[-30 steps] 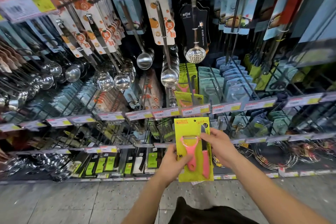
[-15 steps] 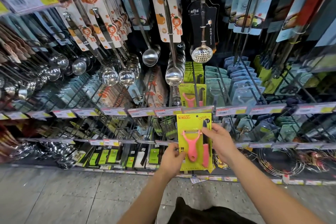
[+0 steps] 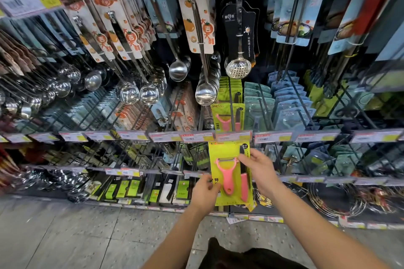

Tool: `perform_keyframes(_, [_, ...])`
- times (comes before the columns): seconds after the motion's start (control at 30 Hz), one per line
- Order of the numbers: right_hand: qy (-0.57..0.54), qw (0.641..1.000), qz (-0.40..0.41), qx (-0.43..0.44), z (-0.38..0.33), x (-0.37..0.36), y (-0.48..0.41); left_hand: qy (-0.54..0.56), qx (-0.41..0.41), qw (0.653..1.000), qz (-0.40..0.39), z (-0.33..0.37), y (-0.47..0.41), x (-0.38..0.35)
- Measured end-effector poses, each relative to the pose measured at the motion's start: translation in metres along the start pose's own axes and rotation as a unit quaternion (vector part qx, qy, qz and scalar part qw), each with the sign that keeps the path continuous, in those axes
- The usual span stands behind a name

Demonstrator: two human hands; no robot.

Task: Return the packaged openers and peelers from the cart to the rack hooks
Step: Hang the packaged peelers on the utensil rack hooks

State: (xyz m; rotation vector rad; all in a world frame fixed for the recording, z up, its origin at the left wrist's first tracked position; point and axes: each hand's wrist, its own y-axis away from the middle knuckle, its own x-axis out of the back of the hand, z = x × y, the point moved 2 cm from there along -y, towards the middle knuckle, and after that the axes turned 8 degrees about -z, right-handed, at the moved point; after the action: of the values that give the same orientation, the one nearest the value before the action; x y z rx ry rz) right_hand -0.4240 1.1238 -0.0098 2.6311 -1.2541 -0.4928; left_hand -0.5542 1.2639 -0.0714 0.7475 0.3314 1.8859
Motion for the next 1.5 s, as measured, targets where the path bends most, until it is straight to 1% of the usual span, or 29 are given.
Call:
perform_keyframes(0.1, [-0.040,0.999,0.008,0.017,-0.011,-0.001,-0.009,-0.011,-0.014,0.999,0.033,0.006,-0.006,0.003])
perform_keyframes(0.17, [-0.043,0.999,0.015,0.009,-0.013,0.000,-0.013,-0.002,-0.022,0.999,0.034,0.013,-0.006,0.005])
perform_keyframes(0.3, [-0.023,0.999,0.036,-0.022,-0.006,0.005,-0.021,-0.002,-0.022,0.999,0.039,0.018,-0.008,0.006])
perform_keyframes(0.47, [-0.018,0.998,0.041,-0.045,-0.006,0.006,-0.029,-0.007,-0.020,0.999,0.034,0.016,-0.010,0.006])
perform_keyframes(0.6, [-0.005,0.997,0.059,-0.053,-0.013,0.005,-0.033,-0.007,-0.023,0.999,0.031,0.009,-0.023,0.006])
perform_keyframes(0.7, [-0.005,0.995,0.085,-0.050,-0.017,0.004,-0.037,-0.005,-0.021,0.999,0.030,0.023,-0.019,0.008])
perform_keyframes(0.87, [0.053,0.991,0.105,-0.060,-0.015,0.009,-0.046,-0.006,-0.017,0.999,0.034,0.034,-0.021,0.013])
perform_keyframes(0.93, [0.066,0.991,0.106,-0.047,-0.017,0.009,-0.050,-0.019,-0.018,0.999,0.035,0.039,-0.022,0.015])
perform_keyframes(1.0, [0.114,0.988,0.102,-0.025,-0.021,0.008,-0.052,-0.028,-0.021,0.999,0.037,0.044,-0.024,0.017])
perform_keyframes(1.07, [0.139,0.985,0.099,-0.025,-0.020,0.010,-0.059,-0.033,-0.018,0.999,0.031,0.051,-0.026,0.018])
perform_keyframes(1.2, [0.098,0.989,0.086,-0.074,-0.025,0.011,-0.077,-0.025,-0.021,0.999,0.032,0.066,-0.037,0.018])
perform_keyframes(1.27, [0.057,0.994,0.079,-0.057,-0.033,0.010,-0.086,-0.023,-0.027,0.999,0.040,0.070,-0.043,0.016])
perform_keyframes(1.33, [0.068,0.993,0.072,-0.067,-0.039,0.007,-0.093,-0.030,-0.022,0.998,0.047,0.071,-0.046,0.016])
perform_keyframes(1.37, [0.048,0.993,0.080,-0.073,-0.039,0.006,-0.097,-0.031,-0.023,0.998,0.053,0.073,-0.046,0.017])
perform_keyframes(1.4, [0.050,0.993,0.090,-0.055,-0.038,0.008,-0.101,-0.033,-0.025,0.997,0.064,0.073,-0.046,0.018])
perform_keyframes(1.43, [0.067,0.992,0.099,-0.050,-0.035,0.013,-0.107,-0.037,-0.027,0.996,0.076,0.073,-0.045,0.020])
perform_keyframes(1.47, [0.094,0.990,0.103,-0.027,-0.029,0.018,-0.110,-0.037,-0.029,0.995,0.085,0.071,-0.044,0.020])
perform_keyframes(1.5, [0.121,0.985,0.116,-0.032,-0.028,0.024,-0.113,-0.032,-0.031,0.995,0.087,0.070,-0.043,0.020])
